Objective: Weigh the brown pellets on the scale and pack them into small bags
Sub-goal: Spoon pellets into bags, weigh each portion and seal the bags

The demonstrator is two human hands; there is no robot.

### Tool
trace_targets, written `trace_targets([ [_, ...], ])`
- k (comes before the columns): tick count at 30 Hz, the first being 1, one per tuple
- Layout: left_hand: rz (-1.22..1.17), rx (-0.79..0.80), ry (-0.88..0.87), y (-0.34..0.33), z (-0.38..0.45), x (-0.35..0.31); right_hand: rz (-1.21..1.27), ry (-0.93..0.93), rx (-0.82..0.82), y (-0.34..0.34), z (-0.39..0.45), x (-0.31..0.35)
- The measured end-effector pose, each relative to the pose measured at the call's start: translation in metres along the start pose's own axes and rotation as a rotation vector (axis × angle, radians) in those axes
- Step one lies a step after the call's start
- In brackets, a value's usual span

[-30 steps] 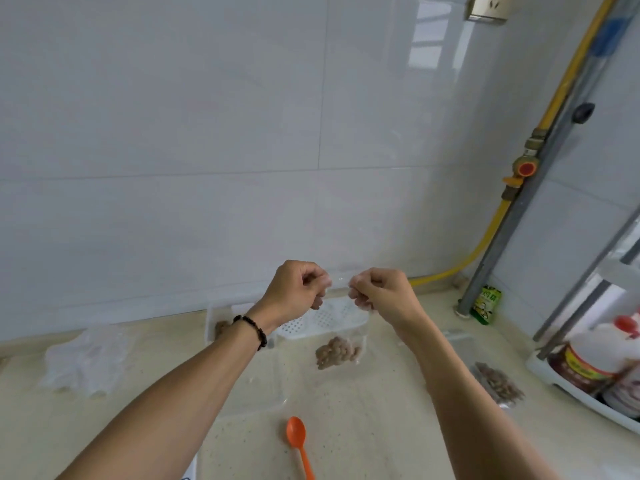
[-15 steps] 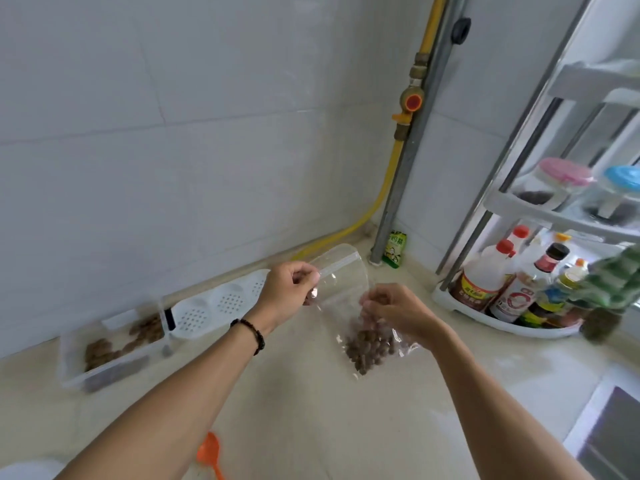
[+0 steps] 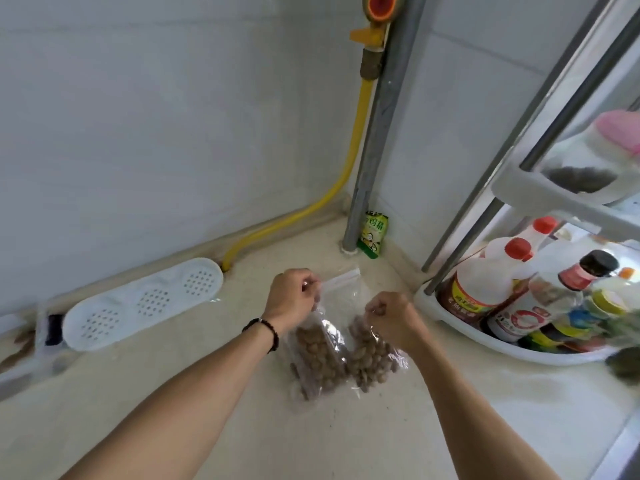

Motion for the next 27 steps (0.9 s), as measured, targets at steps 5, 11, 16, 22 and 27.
trace_targets([
  [5,0.244,-0.041,-0.102,-0.011,0.009,0.01,-0.119,-0.033,0.047,-0.005,0.009,-0.012],
  [11,0.431,-0.017,-0.16,-0.015,0.0,0.021,-0.191,0.013,-0.004,-0.007,0.008,-0.015],
  [16,0.588,-0.035,-0.225,0.009,-0.024,0.038,-0.297,0.192,-0.1,-0.014,-0.005,0.023],
  [22,0.774,-0.084,-0.195,0.066,-0.065,0.076,-0.38,0.501,-0.074,-0.062,-0.021,0.097],
  [27,0.838,-0.096,-0.002,0.108,-0.102,0.127,-0.362,0.59,0.073,-0.131,-0.027,0.133],
])
Point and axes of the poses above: each hand's wrist, its own z-axis towards the middle knuckle, its own y-axis out of the back of the hand, x = y × z, the point moved 4 cm from there along z, towards the middle knuckle, and after that the axes turned 4 degrees about y, right-handed, at the moved point
